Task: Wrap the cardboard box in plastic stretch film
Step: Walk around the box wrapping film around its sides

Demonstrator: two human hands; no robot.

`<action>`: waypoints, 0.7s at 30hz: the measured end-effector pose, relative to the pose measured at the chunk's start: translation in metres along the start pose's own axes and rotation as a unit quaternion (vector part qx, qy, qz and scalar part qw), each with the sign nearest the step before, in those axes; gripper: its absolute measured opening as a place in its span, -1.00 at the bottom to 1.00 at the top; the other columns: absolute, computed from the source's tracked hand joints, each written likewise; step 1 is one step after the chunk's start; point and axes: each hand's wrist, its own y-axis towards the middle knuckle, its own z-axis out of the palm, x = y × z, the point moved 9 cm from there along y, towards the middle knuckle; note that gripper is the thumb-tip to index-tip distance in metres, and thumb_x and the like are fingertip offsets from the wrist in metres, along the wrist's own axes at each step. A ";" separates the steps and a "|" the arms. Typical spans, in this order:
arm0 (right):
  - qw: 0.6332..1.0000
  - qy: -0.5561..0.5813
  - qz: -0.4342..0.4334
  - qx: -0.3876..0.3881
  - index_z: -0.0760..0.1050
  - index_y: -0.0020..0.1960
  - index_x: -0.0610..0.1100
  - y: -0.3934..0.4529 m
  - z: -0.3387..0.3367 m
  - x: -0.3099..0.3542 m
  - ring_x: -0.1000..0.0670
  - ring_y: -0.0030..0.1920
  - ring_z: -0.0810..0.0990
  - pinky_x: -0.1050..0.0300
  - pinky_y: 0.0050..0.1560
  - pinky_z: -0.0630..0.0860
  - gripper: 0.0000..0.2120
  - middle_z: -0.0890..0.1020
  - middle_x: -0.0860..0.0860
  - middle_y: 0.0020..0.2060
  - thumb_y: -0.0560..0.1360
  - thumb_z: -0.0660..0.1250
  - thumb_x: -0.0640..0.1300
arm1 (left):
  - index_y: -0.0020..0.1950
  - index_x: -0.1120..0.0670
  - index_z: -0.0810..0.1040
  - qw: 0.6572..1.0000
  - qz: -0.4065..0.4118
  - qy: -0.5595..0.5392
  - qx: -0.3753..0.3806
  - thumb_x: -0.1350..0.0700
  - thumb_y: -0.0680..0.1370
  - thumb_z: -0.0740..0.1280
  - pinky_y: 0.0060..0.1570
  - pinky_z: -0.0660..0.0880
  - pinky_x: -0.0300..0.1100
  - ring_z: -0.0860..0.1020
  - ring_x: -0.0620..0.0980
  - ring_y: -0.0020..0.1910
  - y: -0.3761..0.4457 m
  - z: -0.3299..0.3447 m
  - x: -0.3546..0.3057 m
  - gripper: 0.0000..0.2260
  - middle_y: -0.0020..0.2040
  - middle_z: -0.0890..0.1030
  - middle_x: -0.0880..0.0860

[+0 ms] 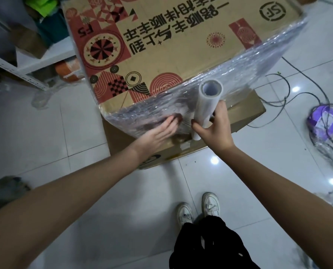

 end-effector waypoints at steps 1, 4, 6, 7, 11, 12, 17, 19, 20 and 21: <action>1.000 -0.022 -0.002 0.002 0.37 0.09 -0.25 -0.001 -0.001 0.000 0.11 -0.06 0.44 -0.02 -0.05 0.50 -0.57 0.43 -0.08 -0.03 0.31 0.46 -0.21 | 0.46 0.36 0.12 0.999 0.007 -0.038 -0.016 0.21 0.55 -0.11 0.41 -0.02 0.23 0.15 0.25 0.43 0.003 -0.005 -0.007 -0.51 0.45 0.21 0.29; 0.993 -0.114 -0.017 -0.005 0.43 0.03 -0.24 -0.003 -0.006 -0.003 -0.10 0.00 0.49 -0.12 -0.11 0.48 -0.58 0.53 -0.10 -0.05 0.28 0.49 -0.11 | 0.50 0.28 0.06 0.995 0.058 -0.028 -0.082 0.18 0.60 -0.05 0.43 -0.09 -0.03 0.15 0.04 0.46 0.022 -0.020 -0.029 -0.53 0.49 0.20 0.09; 0.993 -0.117 -0.019 -0.003 0.43 0.07 -0.24 -0.001 -0.007 -0.007 -0.09 0.02 0.50 -0.14 -0.09 0.50 -0.54 0.53 -0.09 -0.03 0.27 0.51 -0.12 | 0.52 0.17 -0.16 0.998 0.035 -0.023 -0.046 0.15 0.65 -0.14 0.35 -0.35 -0.23 -0.01 -0.09 0.49 0.031 -0.010 -0.018 -0.55 0.53 0.08 -0.07; 0.995 -0.094 -0.015 -0.002 0.41 0.12 -0.24 0.000 -0.007 -0.009 -0.02 0.03 0.50 -0.15 -0.06 0.51 -0.50 0.51 -0.07 0.01 0.27 0.51 -0.14 | 0.50 0.12 -0.21 0.999 0.020 0.013 -0.035 0.12 0.65 -0.17 0.34 -0.38 -0.26 -0.06 -0.11 0.50 0.034 -0.006 -0.013 -0.57 0.54 0.04 -0.09; 0.999 -0.024 -0.027 -0.023 0.36 0.18 -0.25 0.004 -0.005 -0.007 0.13 0.01 0.46 -0.12 -0.01 0.54 -0.47 0.41 0.02 0.05 0.27 0.45 -0.20 | 0.45 0.40 -0.23 0.995 0.021 0.099 0.017 0.06 0.62 -0.06 0.36 -0.28 0.17 -0.15 0.25 0.47 0.038 0.014 -0.016 -0.42 0.50 -0.19 0.27; 0.999 -0.037 -0.023 -0.031 0.37 0.16 -0.26 0.003 -0.003 -0.006 0.05 -0.02 0.48 -0.15 -0.04 0.53 -0.49 0.43 -0.01 0.03 0.26 0.42 -0.16 | 0.44 0.43 -0.23 0.995 0.006 0.098 0.017 0.08 0.61 -0.05 0.40 -0.23 0.16 -0.13 0.25 0.47 0.039 0.016 -0.011 -0.41 0.50 -0.18 0.29; 0.996 -0.010 0.057 -0.064 0.29 0.17 -0.04 -0.006 0.009 -0.020 0.17 -0.05 0.44 0.04 -0.05 0.48 -0.40 0.45 0.07 0.04 0.22 0.43 0.09 | 0.42 0.46 -0.21 0.995 0.025 0.085 0.053 0.05 0.62 -0.01 0.31 -0.28 0.28 -0.11 0.31 0.46 0.041 0.026 -0.023 -0.39 0.49 -0.14 0.33; 0.994 -0.049 0.085 -0.049 0.40 0.11 -0.09 -0.003 0.013 -0.028 0.12 -0.02 0.49 0.06 -0.06 0.50 -0.41 0.54 0.02 0.01 0.23 0.50 0.17 | 0.45 0.40 -0.17 0.996 0.029 0.060 0.061 0.03 0.63 0.02 0.20 -0.36 0.32 -0.11 0.27 0.46 0.044 0.024 -0.023 -0.39 0.51 -0.10 0.27; 0.993 -0.067 0.092 -0.038 0.47 0.06 -0.12 -0.002 0.013 -0.032 0.05 -0.01 0.54 0.03 -0.08 0.52 -0.46 0.58 -0.01 -0.03 0.24 0.51 0.16 | 0.48 0.35 -0.15 0.995 0.047 0.057 0.061 0.03 0.63 0.05 0.16 -0.38 0.30 -0.11 0.23 0.47 0.045 0.024 -0.027 -0.40 0.52 -0.10 0.23; 0.993 -0.068 0.091 -0.031 0.51 0.02 -0.13 -0.001 0.012 -0.033 -0.01 -0.02 0.57 -0.01 -0.09 0.53 -0.53 0.61 -0.02 -0.08 0.25 0.53 0.11 | 0.50 0.29 -0.15 0.994 0.072 0.056 0.053 0.04 0.63 0.07 0.15 -0.38 0.26 -0.14 0.19 0.48 0.045 0.023 -0.034 -0.40 0.53 -0.12 0.18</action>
